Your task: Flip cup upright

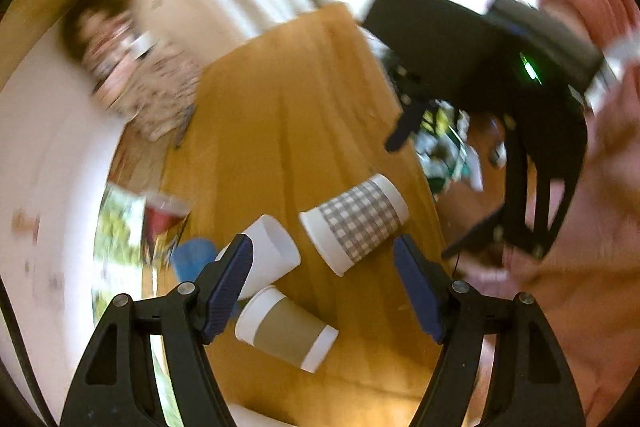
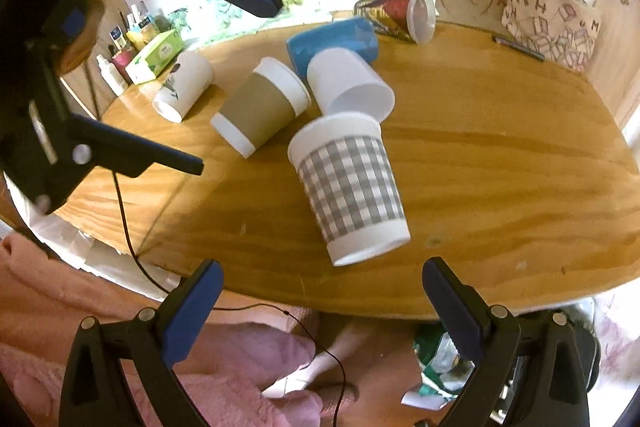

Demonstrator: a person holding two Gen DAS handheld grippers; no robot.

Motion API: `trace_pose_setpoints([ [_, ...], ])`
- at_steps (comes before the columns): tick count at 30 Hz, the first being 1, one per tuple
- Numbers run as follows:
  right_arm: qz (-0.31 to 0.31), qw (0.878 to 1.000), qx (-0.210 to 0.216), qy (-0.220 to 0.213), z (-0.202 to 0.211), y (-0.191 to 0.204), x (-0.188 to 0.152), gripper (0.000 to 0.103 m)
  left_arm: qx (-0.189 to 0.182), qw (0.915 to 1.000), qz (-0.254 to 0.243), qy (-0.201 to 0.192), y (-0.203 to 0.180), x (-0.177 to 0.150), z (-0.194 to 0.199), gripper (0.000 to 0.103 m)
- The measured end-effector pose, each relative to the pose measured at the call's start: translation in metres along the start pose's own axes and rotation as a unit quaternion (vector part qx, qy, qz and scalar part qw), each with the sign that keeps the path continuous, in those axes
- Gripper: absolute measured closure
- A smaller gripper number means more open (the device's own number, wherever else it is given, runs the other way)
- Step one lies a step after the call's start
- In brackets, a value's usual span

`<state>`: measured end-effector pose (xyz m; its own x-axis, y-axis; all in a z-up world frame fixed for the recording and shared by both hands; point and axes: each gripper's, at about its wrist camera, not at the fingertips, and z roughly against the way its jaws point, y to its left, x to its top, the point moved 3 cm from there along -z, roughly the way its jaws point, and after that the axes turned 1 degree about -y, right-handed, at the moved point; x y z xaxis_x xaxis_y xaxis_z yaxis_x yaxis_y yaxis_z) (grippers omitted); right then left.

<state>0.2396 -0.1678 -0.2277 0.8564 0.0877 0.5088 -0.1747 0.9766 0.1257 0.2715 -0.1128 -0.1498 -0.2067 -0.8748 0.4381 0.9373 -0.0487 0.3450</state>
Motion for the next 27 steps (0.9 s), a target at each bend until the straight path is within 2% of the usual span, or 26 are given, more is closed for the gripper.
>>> trace_pose_setpoints([
  [3, 0.010, 1.000, 0.003, -0.012, 0.002, 0.000, 0.005, 0.003, 0.019, 0.9969, 0.076, -0.001, 0.007, -0.001, 0.005, 0.027],
  [6, 0.021, 1.000, 0.004, -0.020, 0.002, -0.002, 0.010, 0.003, 0.042, 0.9883, 0.147, 0.001, 0.008, -0.005, 0.011, 0.027],
  [8, 0.027, 0.999, 0.006, -0.026, 0.001, -0.001, 0.012, 0.003, 0.062, 0.9789, 0.195, 0.001, 0.010, -0.008, 0.013, 0.027],
  [11, 0.033, 0.999, 0.009, -0.032, -0.001, -0.002, 0.015, 0.003, 0.072, 0.9572, 0.280, -0.005, 0.014, -0.015, 0.017, 0.027],
  [14, 0.036, 0.999, 0.013, -0.036, -0.005, -0.003, 0.016, 0.003, 0.082, 0.9254, 0.370, -0.010, 0.015, -0.027, 0.021, 0.027],
  [15, 0.036, 0.999, 0.014, -0.037, -0.006, -0.003, 0.017, 0.003, 0.084, 0.9168, 0.390, -0.012, 0.014, -0.030, 0.023, 0.027],
  [17, 0.038, 0.998, 0.017, -0.039, -0.008, -0.003, 0.019, 0.003, 0.094, 0.8925, 0.441, -0.016, 0.013, -0.040, 0.024, 0.027],
  [18, 0.039, 0.998, 0.018, -0.041, -0.010, -0.002, 0.020, 0.003, 0.098, 0.8842, 0.456, -0.016, 0.014, -0.042, 0.024, 0.027],
  [20, 0.041, 0.998, 0.021, -0.045, -0.013, -0.001, 0.023, 0.003, 0.099, 0.8583, 0.503, -0.019, 0.012, -0.052, 0.025, 0.027],
  [24, 0.041, 0.998, 0.027, -0.049, -0.022, 0.002, 0.028, 0.003, 0.086, 0.7975, 0.596, -0.031, 0.006, -0.072, 0.026, 0.027],
  [26, 0.044, 0.997, 0.030, -0.050, -0.025, 0.006, 0.029, 0.003, 0.094, 0.7766, 0.622, -0.035, 0.001, -0.077, 0.029, 0.027],
  [27, 0.046, 0.997, 0.031, -0.050, -0.027, 0.007, 0.029, 0.003, 0.097, 0.7701, 0.629, -0.038, -0.001, -0.079, 0.030, 0.027],
])
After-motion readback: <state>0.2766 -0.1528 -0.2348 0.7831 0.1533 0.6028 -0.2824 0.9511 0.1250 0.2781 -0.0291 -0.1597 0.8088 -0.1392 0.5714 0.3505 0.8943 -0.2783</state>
